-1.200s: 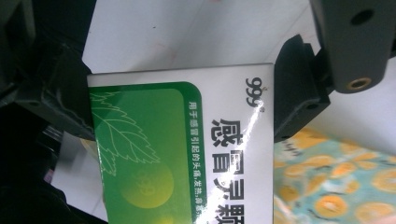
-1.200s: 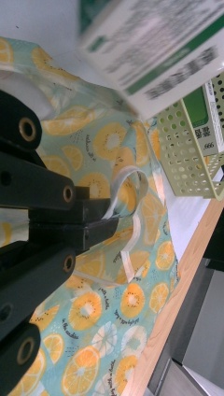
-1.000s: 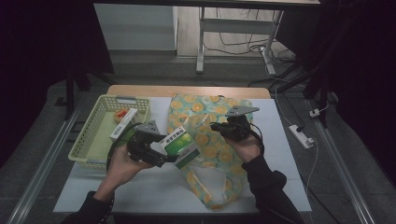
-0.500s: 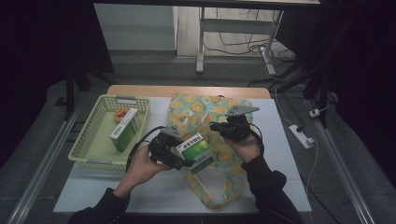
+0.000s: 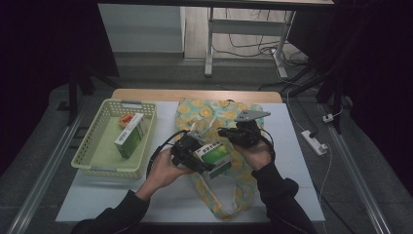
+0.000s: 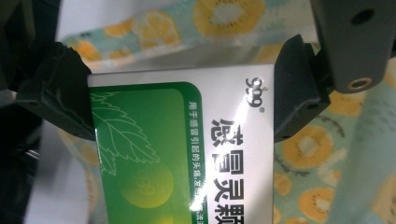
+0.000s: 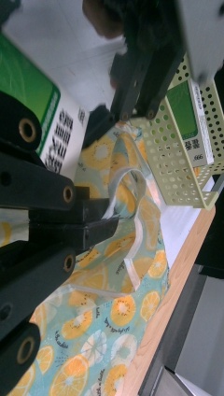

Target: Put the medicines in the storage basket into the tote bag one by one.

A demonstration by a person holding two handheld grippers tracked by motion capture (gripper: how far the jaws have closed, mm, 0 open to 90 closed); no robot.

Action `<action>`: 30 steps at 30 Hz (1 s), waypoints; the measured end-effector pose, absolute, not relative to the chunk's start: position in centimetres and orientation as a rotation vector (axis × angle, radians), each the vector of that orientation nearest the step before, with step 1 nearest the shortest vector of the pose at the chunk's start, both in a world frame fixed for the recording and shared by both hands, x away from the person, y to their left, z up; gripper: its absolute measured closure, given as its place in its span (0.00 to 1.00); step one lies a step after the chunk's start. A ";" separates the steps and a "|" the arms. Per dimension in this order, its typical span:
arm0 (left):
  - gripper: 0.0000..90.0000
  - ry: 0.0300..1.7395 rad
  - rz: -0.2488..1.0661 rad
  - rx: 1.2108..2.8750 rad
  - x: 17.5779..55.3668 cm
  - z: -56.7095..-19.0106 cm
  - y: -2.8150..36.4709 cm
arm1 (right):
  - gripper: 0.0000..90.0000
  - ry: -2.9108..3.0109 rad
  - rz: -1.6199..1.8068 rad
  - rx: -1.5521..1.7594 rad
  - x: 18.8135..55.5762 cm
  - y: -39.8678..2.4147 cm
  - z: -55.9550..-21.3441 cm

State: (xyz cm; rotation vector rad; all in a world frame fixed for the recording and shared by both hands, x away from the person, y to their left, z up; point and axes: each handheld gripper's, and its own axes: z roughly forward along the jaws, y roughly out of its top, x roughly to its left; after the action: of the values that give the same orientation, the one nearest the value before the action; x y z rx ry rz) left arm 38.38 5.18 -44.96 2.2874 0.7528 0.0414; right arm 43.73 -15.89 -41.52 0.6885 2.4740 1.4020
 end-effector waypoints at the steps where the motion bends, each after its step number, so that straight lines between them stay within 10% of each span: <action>1: 0.19 0.755 0.052 2.295 38.6 -45.0 5.0 | 1.00 2.474 1.402 0.688 43.7 -15.9 -41.5; 30: 0.18 0.959 0.161 2.242 43.8 -46.3 3.9 | 1.00 2.500 1.374 0.690 43.9 -15.7 -42.1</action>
State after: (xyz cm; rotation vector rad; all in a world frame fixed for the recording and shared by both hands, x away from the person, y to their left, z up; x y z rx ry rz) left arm 43.84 3.95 -46.33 2.2419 0.9589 0.1610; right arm 43.86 -15.65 -42.08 0.6901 2.4995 1.3740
